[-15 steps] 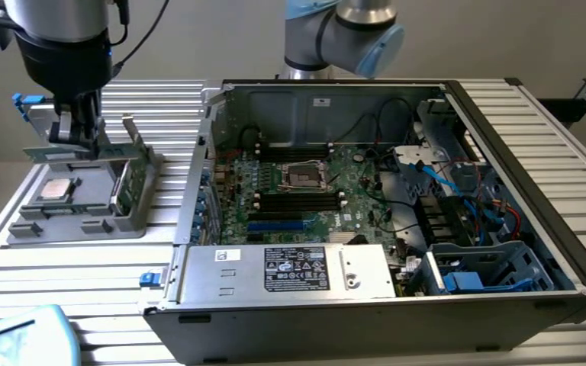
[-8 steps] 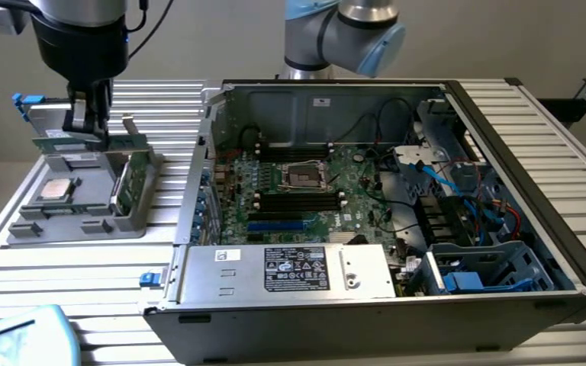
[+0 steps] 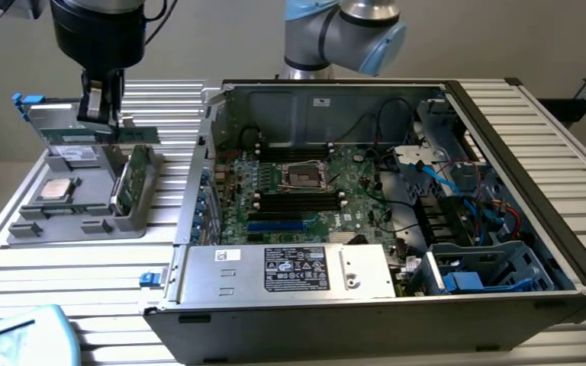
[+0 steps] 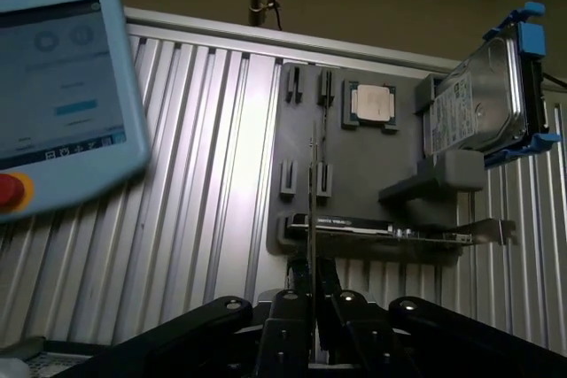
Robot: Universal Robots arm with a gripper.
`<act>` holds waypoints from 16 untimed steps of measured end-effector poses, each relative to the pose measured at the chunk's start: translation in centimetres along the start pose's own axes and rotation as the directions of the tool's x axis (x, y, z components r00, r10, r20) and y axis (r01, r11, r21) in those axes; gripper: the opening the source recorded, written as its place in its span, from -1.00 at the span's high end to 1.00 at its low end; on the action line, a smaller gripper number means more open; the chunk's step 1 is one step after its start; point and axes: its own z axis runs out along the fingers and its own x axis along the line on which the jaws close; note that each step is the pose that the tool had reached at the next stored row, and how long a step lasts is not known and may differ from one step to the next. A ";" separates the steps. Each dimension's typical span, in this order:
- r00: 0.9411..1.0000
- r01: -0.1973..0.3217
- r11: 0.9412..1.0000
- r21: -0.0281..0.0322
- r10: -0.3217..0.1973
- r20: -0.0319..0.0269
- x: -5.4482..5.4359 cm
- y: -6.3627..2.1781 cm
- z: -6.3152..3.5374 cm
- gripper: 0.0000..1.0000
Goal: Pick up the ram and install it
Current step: 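Pick up the ram and move it above insertion slot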
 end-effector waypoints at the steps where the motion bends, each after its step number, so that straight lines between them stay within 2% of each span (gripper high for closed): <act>1: 1.000 0.000 1.000 -0.003 0.000 0.000 0.0 -0.25 -0.27 0.70; 3: 1.000 0.000 1.000 -0.005 0.000 0.001 0.1 -0.94 -0.73 0.70; 16: 1.000 0.003 1.000 -0.007 -0.002 0.009 0.6 -6.32 -3.17 0.70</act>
